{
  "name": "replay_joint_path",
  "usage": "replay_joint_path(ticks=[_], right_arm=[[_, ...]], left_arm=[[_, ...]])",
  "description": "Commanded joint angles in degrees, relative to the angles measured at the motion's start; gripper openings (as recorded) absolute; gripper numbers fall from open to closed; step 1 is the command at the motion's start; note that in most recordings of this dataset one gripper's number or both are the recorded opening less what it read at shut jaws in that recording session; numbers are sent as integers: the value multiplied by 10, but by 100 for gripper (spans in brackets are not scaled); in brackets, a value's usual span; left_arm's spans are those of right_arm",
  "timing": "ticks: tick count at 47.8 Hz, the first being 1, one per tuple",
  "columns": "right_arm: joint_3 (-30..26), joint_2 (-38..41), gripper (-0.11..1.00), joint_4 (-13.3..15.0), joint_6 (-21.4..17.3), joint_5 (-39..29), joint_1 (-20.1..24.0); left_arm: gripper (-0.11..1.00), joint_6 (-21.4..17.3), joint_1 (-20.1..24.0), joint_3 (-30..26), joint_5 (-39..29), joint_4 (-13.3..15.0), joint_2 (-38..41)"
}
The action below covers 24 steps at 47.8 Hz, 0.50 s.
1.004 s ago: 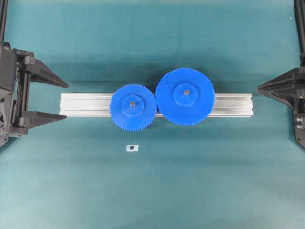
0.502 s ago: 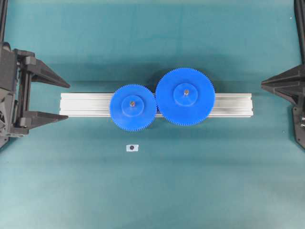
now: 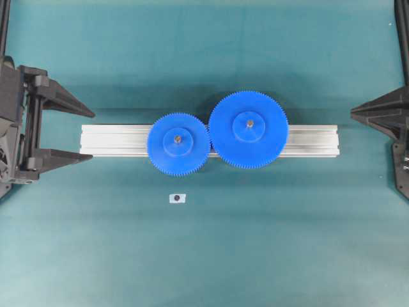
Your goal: Insert the small gear onto the shaft.
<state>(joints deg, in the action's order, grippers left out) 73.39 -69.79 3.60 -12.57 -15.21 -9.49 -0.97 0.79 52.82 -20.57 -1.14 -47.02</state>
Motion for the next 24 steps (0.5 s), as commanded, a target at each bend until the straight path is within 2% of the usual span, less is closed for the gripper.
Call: replay_joint_path(ticks=[1, 9, 15, 24], right_arm=[[-8, 2, 18, 0, -2, 15, -2], [3, 2, 18, 4, 16, 47, -2], [11, 1, 18, 21, 35, 66, -3], [12, 1, 18, 31, 46, 60, -5]], left_arm=[[89, 0, -2, -8, 4, -1, 0], [89, 0, -2, -8, 5, -1, 1], [89, 0, -2, -6, 4, -1, 2], [89, 1, -2, -5, 5, -1, 1]])
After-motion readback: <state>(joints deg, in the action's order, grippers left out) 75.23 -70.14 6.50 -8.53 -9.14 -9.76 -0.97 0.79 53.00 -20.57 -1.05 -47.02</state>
